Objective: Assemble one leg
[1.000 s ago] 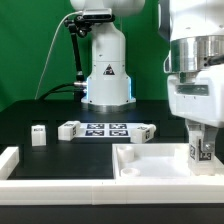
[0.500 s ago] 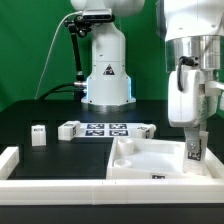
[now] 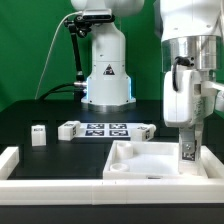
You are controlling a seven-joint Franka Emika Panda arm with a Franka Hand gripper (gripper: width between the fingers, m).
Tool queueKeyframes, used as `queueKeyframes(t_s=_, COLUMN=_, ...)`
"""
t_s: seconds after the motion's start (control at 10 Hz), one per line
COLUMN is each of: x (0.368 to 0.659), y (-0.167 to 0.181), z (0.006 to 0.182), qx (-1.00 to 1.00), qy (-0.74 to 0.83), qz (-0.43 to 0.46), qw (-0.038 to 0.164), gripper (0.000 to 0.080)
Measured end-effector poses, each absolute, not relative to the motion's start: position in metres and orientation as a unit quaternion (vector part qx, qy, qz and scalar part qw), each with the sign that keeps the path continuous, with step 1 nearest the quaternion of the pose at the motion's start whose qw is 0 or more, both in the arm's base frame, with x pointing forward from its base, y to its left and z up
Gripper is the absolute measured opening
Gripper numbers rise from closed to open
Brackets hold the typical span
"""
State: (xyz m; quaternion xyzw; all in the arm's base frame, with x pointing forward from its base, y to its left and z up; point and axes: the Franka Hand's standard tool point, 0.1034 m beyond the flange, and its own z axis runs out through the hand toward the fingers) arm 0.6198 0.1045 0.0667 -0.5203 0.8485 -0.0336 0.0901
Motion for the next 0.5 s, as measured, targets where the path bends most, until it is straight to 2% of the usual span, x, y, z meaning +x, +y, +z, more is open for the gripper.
queueKeyframes(t_s=0.1, x=0.6198, y=0.1045, z=0.0667, qx=-0.521, qy=0.848, qz=-0.034, qw=0.09, gripper=0.0584)
queueKeyframes(t_s=0.2, x=0.6198, y=0.1045, z=0.0667, qx=-0.521, qy=0.848, qz=-0.034, qw=0.09, gripper=0.0584)
queueKeyframes(t_s=0.3, x=0.6198, y=0.1045, z=0.0667, qx=-0.521, qy=0.848, qz=-0.034, qw=0.09, gripper=0.0638)
queueKeyframes(t_s=0.5, x=0.6198, y=0.1045, z=0.0667, qx=-0.521, qy=0.848, qz=-0.034, qw=0.09, gripper=0.0647)
